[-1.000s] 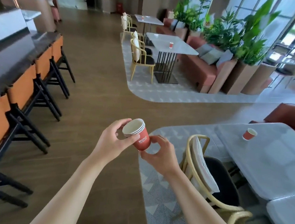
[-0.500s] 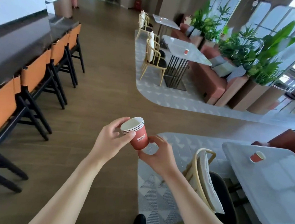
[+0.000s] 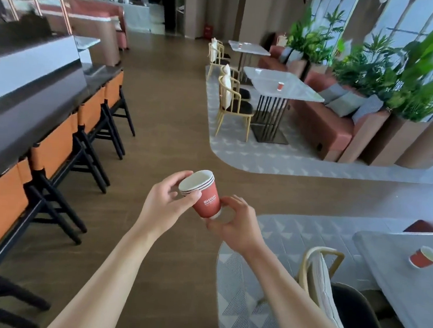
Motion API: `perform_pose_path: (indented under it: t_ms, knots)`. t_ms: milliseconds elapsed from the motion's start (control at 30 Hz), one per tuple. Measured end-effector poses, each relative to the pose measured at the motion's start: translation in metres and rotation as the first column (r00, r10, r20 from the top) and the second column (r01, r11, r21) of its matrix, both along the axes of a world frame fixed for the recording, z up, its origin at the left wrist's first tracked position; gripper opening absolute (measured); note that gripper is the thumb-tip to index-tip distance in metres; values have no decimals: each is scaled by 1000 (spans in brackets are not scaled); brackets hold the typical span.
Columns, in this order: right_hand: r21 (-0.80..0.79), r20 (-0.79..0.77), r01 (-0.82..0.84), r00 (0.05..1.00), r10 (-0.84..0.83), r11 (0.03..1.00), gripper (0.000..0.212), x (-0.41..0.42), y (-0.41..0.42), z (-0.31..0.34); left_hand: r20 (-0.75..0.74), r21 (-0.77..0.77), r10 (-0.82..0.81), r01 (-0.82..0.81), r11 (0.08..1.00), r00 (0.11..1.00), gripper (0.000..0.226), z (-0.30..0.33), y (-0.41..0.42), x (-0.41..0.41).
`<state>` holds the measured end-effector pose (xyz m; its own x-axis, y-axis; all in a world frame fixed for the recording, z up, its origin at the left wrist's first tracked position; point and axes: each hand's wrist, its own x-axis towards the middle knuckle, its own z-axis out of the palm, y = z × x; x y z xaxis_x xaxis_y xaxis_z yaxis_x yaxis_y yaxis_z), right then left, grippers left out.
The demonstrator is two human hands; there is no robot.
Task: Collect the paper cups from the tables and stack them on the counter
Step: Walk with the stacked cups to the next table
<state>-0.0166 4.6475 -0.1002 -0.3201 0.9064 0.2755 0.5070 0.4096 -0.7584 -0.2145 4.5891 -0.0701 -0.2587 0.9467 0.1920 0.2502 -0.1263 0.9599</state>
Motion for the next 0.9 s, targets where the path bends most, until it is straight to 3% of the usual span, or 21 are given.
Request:
perform_pose_path:
  t_ms: [367, 533, 900]
  knots:
    - [9, -68, 149, 987, -148, 989, 42, 143, 139, 15, -81, -22, -179, 178, 984, 981, 52, 21, 172, 134]
    - [-16, -136, 232, 963, -232, 973, 40, 198, 170, 2, -96, -47, -270, 266, 963, 958, 62, 21, 225, 189]
    - [-46, -106, 416, 902, -418, 908, 40, 287, 227, -20, -198, -86, -481, 474, 877, 854, 67, 7, 328, 280]
